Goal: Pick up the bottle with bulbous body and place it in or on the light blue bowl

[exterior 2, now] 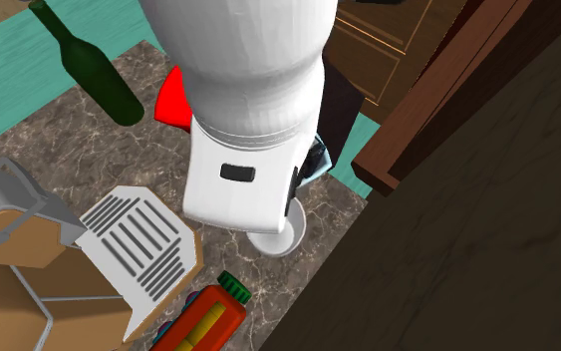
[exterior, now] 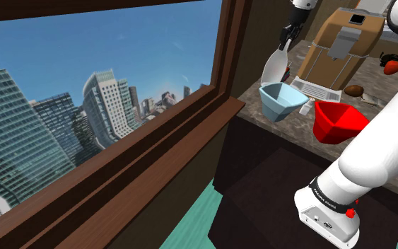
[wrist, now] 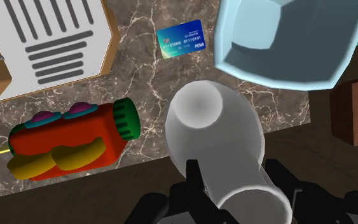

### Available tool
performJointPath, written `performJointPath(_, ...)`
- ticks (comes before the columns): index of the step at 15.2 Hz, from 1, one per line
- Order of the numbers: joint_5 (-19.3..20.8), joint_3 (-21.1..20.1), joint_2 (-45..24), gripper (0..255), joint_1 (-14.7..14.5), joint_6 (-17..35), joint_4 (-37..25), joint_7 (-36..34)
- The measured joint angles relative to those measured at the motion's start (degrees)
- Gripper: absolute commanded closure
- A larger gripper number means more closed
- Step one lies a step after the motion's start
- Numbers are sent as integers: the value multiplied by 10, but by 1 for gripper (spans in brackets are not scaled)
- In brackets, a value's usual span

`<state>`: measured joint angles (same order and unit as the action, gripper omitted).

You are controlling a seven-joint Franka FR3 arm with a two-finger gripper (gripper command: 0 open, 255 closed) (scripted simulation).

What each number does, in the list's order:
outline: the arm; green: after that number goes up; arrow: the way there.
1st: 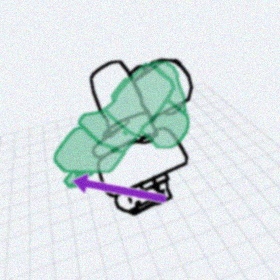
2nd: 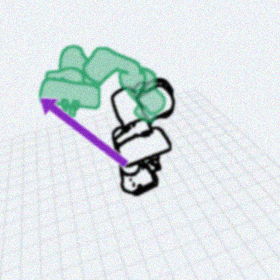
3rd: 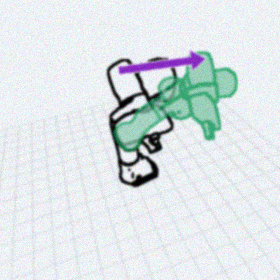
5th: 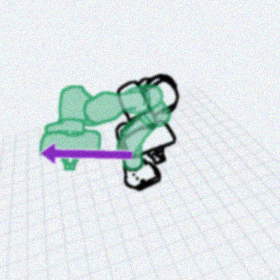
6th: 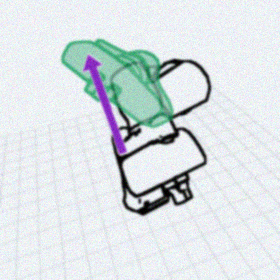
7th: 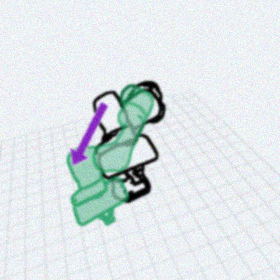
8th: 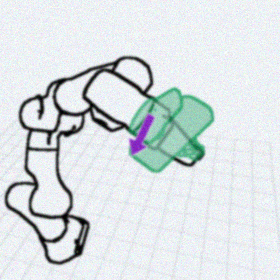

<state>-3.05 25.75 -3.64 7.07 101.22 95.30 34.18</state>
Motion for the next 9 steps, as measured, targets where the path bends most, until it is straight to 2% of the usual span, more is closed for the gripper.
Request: performJointPath(9,-5,2,-12,255,4,-75,-85,2)
